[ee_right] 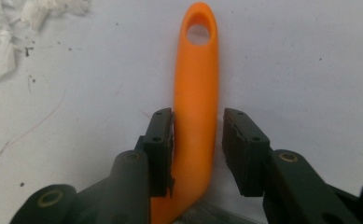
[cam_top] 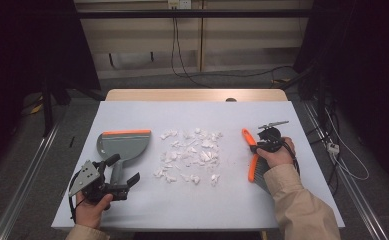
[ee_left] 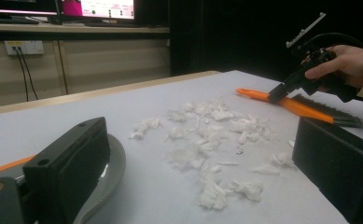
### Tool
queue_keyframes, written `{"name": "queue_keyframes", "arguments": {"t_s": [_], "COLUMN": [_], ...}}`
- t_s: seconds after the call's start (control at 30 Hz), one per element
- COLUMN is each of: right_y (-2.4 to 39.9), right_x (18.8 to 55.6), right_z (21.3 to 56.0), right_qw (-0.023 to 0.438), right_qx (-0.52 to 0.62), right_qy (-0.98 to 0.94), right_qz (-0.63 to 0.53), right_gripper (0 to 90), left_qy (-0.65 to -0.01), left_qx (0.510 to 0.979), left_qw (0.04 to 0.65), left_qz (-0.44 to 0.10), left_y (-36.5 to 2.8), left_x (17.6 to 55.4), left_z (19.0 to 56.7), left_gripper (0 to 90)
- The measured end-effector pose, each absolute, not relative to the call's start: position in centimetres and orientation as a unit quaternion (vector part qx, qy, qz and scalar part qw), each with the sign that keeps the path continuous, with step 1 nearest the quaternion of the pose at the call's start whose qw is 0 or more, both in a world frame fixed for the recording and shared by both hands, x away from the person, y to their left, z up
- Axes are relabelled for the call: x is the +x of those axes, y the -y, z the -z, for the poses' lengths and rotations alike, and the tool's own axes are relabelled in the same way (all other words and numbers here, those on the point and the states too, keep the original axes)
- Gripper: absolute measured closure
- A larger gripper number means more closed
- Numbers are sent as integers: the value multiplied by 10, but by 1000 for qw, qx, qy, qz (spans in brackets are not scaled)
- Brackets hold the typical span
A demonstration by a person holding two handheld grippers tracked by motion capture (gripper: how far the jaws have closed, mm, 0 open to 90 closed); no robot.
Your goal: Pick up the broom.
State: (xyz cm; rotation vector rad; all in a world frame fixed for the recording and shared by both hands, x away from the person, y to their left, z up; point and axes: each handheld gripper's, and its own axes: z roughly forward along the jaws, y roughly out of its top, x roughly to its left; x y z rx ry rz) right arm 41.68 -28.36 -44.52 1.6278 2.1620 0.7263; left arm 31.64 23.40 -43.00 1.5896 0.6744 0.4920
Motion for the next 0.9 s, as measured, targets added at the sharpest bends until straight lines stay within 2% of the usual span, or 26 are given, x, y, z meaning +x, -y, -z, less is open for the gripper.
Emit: {"name": "queue_keyframes", "arguments": {"t_s": [0.33,0.67,0.9], "right_y": [277,274,276], "right_x": [415,423,421], "right_z": [449,446,447], "right_qw": [185,165,168], "right_qx": [587,614,618], "right_qy": [-749,-738,-731], "right_qz": [-245,-227,-236], "right_gripper": [683,705,706], "left_qy": [-289,-280,-279], "left_qx": [694,689,688], "left_qw": [624,635,635], "left_qz": [-213,-209,-212], "left_y": [-230,-226,-224], "left_x": [317,315,318], "left_z": [429,425,425], "left_gripper": [41,41,44]}}
